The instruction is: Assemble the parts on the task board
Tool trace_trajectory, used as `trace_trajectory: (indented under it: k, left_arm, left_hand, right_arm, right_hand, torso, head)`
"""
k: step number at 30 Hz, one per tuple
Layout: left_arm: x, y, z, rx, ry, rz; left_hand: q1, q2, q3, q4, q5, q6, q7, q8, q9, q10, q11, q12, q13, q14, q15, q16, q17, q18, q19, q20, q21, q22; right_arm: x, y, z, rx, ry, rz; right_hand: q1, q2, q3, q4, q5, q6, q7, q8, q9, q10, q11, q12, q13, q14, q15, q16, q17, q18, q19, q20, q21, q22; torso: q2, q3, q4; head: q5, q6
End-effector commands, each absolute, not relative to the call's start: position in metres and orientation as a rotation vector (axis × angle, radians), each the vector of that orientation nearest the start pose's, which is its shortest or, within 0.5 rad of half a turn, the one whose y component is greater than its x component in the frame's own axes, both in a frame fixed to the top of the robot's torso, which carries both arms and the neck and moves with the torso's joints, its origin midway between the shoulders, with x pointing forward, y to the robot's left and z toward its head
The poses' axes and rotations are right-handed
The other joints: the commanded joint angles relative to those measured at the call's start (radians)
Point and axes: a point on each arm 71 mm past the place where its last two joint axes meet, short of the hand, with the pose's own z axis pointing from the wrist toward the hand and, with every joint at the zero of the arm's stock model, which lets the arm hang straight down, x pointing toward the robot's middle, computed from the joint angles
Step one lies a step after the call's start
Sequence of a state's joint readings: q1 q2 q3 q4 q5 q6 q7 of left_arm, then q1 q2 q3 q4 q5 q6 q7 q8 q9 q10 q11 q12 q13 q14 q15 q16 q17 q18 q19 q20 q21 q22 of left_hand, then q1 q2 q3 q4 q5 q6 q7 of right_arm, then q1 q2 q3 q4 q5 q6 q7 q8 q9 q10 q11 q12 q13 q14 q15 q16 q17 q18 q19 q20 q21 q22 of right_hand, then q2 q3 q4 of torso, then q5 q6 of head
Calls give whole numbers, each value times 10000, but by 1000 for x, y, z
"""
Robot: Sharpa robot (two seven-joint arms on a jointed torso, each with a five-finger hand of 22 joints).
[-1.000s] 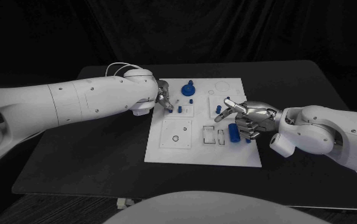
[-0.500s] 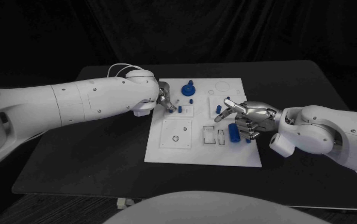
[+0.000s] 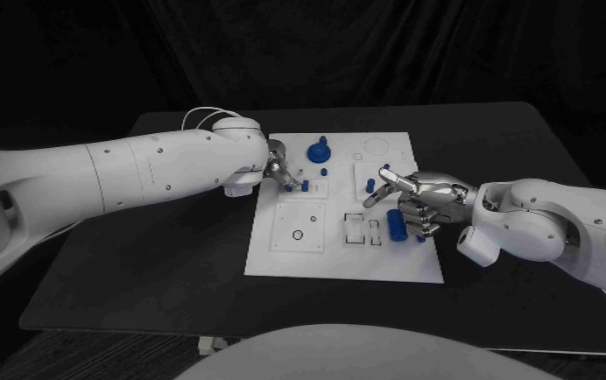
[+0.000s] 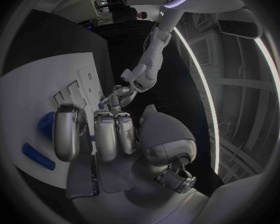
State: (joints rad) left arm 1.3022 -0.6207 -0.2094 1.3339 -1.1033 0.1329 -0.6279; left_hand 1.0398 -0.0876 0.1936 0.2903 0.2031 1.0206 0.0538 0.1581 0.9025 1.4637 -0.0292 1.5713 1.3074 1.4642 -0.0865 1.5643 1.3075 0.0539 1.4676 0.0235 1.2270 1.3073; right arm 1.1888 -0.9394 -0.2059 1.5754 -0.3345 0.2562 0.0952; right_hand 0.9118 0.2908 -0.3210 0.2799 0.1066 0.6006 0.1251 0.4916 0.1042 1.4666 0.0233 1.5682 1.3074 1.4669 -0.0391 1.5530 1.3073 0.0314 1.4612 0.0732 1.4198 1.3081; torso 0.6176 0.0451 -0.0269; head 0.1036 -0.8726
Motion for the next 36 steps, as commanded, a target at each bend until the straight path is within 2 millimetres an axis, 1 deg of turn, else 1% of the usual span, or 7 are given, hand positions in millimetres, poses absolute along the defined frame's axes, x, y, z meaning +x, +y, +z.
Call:
trace_trajectory:
  k: [1,9,16,20,29,34,36]
  left_arm:
    - [500,176,-248,-625,23877,-1465]
    - [493,183,-247,-501,23984,-1470]
    - [489,192,-237,-546,23799,-1511]
    - [488,194,-222,-381,23400,-1579]
    - [498,178,-167,99,20019,-4769]
    - [503,158,-147,1323,17793,-7136]
    - [504,150,-145,2083,17106,-7841]
  left_hand:
    - [-277,16,-335,12,-50,-350,39,67,97,1071,95,-5,2634,1066,103,65,2633,87,226,83,-88,1776]
    - [-398,311,-1469,12,36,-1392,139,860,768,1071,188,-5,2634,1066,179,65,2633,112,229,157,-274,1744]
    - [1261,314,-1394,-195,3448,-1548,59,1522,991,1071,119,-5,2634,1066,124,65,2633,111,254,117,-284,1759]
    - [1492,182,-1352,-88,4350,-1354,-17,1616,831,1071,51,-5,2634,1066,73,65,2633,92,302,74,-168,1792]
    - [2410,-15,-1164,-279,3709,-1357,37,1460,286,1071,99,-5,2634,1066,114,65,2633,-42,452,77,596,1980]
    - [4033,-253,295,-332,195,-1828,510,614,-1024,73,616,-1389,1955,802,513,-404,2355,42,-80,365,-66,1805]
    - [4320,-527,703,-273,468,-1626,632,476,-1566,-1092,673,-2831,1235,-101,687,-1744,1554,113,-454,483,-508,1680]
  right_arm:
    - [417,-213,-258,7363,23361,15363]
    - [416,-214,-258,7364,23411,15361]
    - [417,-214,-258,7360,23445,15348]
    - [416,-213,-258,7325,23498,15398]
    - [415,-214,-257,7326,23425,15488]
    - [414,-216,-257,7357,23385,15486]
    - [414,-217,-257,7367,23366,15488]
  right_hand:
    - [-32,-12,41,0,57,-51,18,35,-8,1042,82,26,2634,852,71,-48,2086,161,-1,57,-64,1880]
    - [-28,-11,45,-3,60,-52,19,36,-10,1042,83,26,2634,851,71,-49,2083,162,-3,58,-67,1878]
    - [-24,-11,51,-5,62,-53,21,38,-13,1042,85,26,2634,853,72,-47,2089,163,-4,59,-69,1877]
    - [-23,-10,52,-5,62,-53,21,38,-13,1042,85,26,2634,857,73,-43,2099,163,-4,59,-69,1876]
    - [-20,-16,54,-7,60,-52,20,41,-16,1042,85,26,2634,859,73,-39,2107,158,7,60,-54,1883]
    - [-20,-20,53,-8,59,-49,20,43,-16,1042,85,26,2634,864,73,-34,2121,157,10,60,-50,1885]
    - [-17,-26,51,-12,57,-43,20,47,-16,1042,85,26,2634,867,74,-30,2130,152,20,60,-36,1891]
  torso:
    - [0,5,-2]
    - [-2,3,-1]
    - [0,3,2]
    - [0,4,5]
    - [0,-3,-2]
    - [-2,0,-9]
    - [-5,-1,-2]
  head:
    - [6,0]
    - [-24,0]
    - [-58,0]
    - [-76,0]
    - [-209,0]
    - [-292,0]
    - [-341,0]
